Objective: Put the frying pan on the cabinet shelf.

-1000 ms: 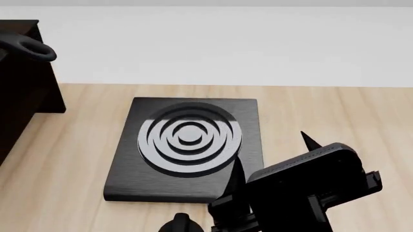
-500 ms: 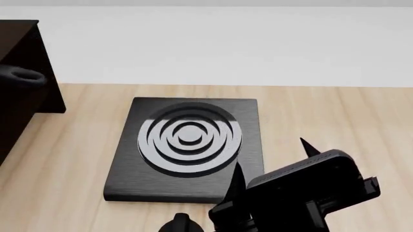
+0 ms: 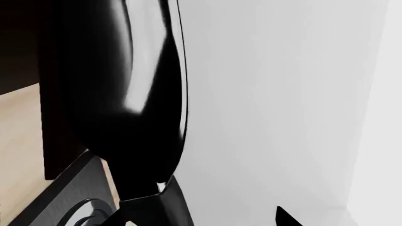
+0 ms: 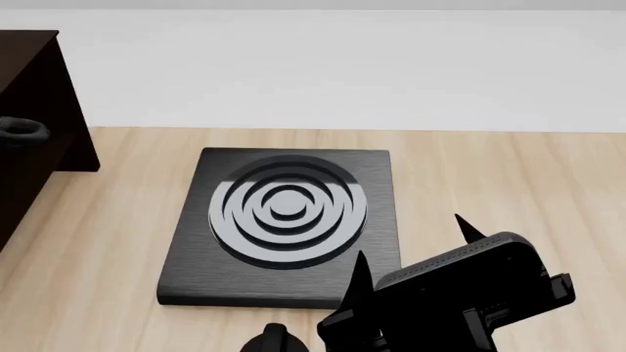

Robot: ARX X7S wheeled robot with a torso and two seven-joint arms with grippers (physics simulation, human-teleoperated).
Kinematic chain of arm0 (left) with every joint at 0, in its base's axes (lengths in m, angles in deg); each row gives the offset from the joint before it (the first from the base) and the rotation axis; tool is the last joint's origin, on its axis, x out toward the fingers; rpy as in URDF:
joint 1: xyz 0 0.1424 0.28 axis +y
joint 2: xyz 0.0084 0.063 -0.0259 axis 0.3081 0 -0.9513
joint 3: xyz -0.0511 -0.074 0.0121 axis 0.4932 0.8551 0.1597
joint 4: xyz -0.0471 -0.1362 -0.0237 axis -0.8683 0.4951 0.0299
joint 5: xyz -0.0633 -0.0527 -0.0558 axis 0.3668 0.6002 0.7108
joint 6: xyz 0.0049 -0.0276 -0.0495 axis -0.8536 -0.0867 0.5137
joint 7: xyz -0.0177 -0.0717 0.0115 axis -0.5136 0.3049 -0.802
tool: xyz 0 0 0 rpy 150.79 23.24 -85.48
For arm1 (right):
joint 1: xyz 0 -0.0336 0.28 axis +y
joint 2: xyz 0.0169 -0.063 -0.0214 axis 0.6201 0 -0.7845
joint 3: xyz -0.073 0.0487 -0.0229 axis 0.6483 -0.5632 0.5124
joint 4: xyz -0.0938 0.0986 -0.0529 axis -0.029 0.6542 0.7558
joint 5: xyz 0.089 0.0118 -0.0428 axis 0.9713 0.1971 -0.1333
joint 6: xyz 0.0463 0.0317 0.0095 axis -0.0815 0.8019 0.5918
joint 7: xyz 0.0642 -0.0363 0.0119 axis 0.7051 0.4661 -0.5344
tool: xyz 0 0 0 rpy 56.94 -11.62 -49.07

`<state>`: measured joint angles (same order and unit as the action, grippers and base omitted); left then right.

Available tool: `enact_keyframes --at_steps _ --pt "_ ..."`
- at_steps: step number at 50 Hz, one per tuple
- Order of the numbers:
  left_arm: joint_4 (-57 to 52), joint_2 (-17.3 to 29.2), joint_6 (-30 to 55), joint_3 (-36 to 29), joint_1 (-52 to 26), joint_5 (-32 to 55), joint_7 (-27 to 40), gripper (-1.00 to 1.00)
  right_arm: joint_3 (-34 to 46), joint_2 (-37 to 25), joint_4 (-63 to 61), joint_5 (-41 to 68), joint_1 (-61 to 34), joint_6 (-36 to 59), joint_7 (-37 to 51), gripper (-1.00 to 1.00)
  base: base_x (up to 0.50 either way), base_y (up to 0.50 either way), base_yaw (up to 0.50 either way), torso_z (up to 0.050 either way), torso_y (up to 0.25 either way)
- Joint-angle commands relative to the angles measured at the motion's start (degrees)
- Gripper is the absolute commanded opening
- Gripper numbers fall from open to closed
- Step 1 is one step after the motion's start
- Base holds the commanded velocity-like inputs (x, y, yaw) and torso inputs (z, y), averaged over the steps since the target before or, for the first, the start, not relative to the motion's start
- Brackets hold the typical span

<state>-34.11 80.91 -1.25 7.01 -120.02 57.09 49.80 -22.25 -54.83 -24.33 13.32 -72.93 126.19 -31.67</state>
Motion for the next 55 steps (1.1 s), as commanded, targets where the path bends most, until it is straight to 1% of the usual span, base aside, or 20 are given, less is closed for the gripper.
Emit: enact_keyframes --at_steps 1,14,20,33,42,47,52,55 --pt "-7.0 -0.7 1.7 1.0 1.6 2.3 0.3 1.0 -0.3 0.0 -0.2 -0.1 0.2 -1.4 -0.4 1.0 0.0 0.0 0.0 0.0 0.0" --pt "-13.6 -2.0 2.8 1.0 5.2 3.7 2.0 1.0 -1.0 -0.1 -0.2 0.1 0.9 -2.1 -0.2 1.0 0.0 0.0 0.0 0.0 0.001" --pt "-20.4 -3.1 2.7 2.0 7.3 6.0 5.7 1.0 -1.4 -0.2 -0.7 0.2 1.0 -1.6 -0.2 1.0 0.0 0.0 0.0 0.0 0.002" --pt "-29.2 -4.5 2.0 3.6 11.6 8.6 10.0 1.0 -2.1 -0.3 -0.2 0.5 1.7 -2.7 -0.2 1.0 0.0 0.0 0.0 0.0 0.0" --pt "-32.0 -4.2 1.3 5.5 13.9 9.5 11.1 1.0 -2.6 -0.3 -0.7 0.7 1.7 -2.3 -0.1 1.0 0.0 0.0 0.0 0.0 0.0" --pt "-34.7 -4.4 0.6 7.5 15.7 11.5 12.1 1.0 -2.9 -0.1 -0.5 1.0 2.2 -3.0 -0.2 1.0 0.0 0.0 0.0 0.0 0.0" --pt "-37.5 -4.5 0.8 8.1 17.6 13.0 13.1 1.0 -3.4 -0.1 -0.8 1.1 2.3 -2.8 -0.1 1.0 0.0 0.0 0.0 0.0 0.0" --pt "-38.6 -4.7 1.3 8.6 19.1 14.0 12.5 1.0 -3.7 0.0 -0.9 1.2 2.5 -2.9 0.0 1.0 0.0 0.0 0.0 0.0 0.0"
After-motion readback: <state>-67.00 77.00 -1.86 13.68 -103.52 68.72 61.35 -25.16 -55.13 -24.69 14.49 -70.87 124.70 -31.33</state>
